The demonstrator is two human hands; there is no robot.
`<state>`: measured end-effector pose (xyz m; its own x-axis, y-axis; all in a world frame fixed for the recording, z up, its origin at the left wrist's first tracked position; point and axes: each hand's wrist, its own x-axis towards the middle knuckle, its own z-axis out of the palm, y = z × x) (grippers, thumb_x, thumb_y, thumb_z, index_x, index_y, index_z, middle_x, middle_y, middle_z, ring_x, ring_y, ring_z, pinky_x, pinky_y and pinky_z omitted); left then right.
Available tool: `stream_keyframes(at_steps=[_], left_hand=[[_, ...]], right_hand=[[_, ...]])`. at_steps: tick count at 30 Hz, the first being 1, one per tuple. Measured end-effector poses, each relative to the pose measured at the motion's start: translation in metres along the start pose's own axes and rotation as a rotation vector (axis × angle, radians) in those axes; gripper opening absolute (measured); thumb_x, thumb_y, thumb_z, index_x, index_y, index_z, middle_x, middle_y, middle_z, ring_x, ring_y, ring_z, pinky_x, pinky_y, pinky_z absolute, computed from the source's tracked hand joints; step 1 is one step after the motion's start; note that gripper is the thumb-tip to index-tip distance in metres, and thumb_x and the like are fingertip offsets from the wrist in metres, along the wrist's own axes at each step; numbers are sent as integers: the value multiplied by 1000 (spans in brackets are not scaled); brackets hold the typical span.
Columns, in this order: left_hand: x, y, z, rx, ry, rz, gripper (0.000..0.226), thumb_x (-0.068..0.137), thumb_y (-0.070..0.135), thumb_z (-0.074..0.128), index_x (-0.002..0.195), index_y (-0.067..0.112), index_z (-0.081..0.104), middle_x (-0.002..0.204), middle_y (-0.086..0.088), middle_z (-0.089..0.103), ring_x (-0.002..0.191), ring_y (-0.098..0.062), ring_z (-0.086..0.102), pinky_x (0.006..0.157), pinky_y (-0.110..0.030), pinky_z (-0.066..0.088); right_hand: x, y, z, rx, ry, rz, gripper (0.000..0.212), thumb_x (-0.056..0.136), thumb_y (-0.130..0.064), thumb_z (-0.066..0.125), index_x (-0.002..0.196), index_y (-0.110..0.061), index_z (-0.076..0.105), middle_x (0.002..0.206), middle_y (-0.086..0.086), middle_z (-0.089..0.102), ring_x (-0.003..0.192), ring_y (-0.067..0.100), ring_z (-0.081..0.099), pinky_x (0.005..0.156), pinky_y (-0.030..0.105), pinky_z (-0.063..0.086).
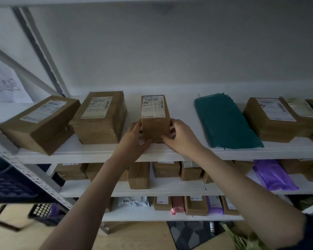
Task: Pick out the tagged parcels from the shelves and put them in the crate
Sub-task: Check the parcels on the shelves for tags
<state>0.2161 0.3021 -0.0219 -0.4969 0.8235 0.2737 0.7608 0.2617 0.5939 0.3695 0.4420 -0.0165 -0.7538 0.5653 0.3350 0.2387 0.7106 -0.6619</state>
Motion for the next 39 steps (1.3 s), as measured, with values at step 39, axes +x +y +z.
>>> stream_keyframes(at_steps=[39], left_hand=[[-3,169,148,95,34,155,30,98,9,52,127,12,59,130,-3,58,109,-17,58,94,-26,47]], right_hand=[[-134,158,-197,-352,104,194,32,92,-31,68,116,-11,68,112,3,62,98,19,61,79,29,45]])
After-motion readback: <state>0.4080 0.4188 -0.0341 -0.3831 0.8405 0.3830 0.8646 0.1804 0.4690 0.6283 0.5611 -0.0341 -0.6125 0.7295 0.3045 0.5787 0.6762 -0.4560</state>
